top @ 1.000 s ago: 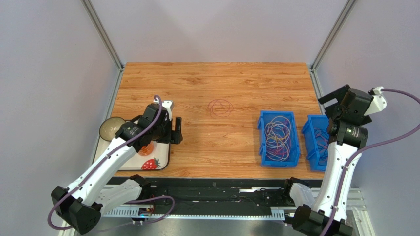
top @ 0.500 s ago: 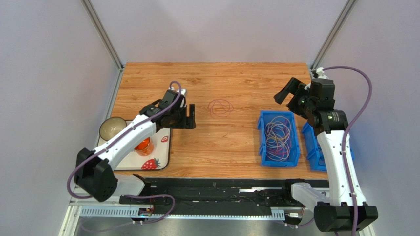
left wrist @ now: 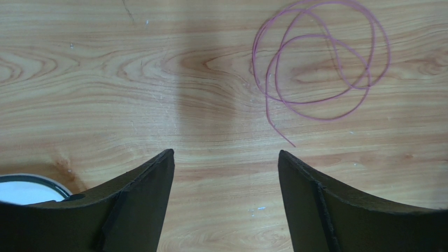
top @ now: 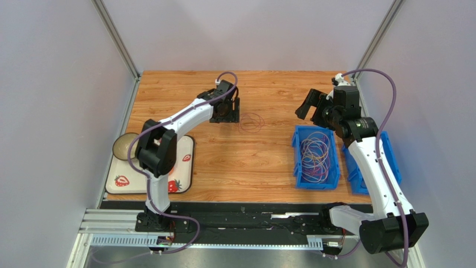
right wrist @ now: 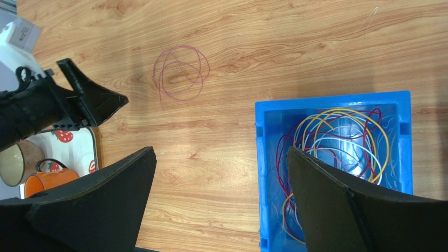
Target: Untangle the cables
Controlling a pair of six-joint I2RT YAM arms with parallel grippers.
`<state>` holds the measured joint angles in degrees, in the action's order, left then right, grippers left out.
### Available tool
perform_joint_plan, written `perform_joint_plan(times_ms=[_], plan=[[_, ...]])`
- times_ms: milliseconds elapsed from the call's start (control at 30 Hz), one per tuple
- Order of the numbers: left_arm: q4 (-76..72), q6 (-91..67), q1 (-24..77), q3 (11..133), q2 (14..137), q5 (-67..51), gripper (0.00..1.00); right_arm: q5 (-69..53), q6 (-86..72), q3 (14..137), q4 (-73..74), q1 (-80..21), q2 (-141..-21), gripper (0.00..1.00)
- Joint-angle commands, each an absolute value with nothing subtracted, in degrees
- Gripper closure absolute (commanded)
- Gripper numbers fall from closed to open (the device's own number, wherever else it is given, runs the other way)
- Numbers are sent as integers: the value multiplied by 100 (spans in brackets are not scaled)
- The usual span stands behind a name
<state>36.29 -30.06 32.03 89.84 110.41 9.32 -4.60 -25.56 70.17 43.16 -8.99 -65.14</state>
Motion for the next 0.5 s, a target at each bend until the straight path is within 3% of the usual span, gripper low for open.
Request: perform_joint_plan(times_ms=[0, 200, 467], plan=[[4305, -3252, 3375, 10366, 11872, 1414, 23, -457, -2364, 6961, 3903, -940, -6635, 1], [5132, -3541, 3568, 11714, 13042, 1705, 24, -597, -2356, 6882, 3692, -940, -6803, 1], [5344, -3762, 3639, 11988, 13517, 1705, 31, -615, -2276, 6847, 3577, -940, -6978, 0]])
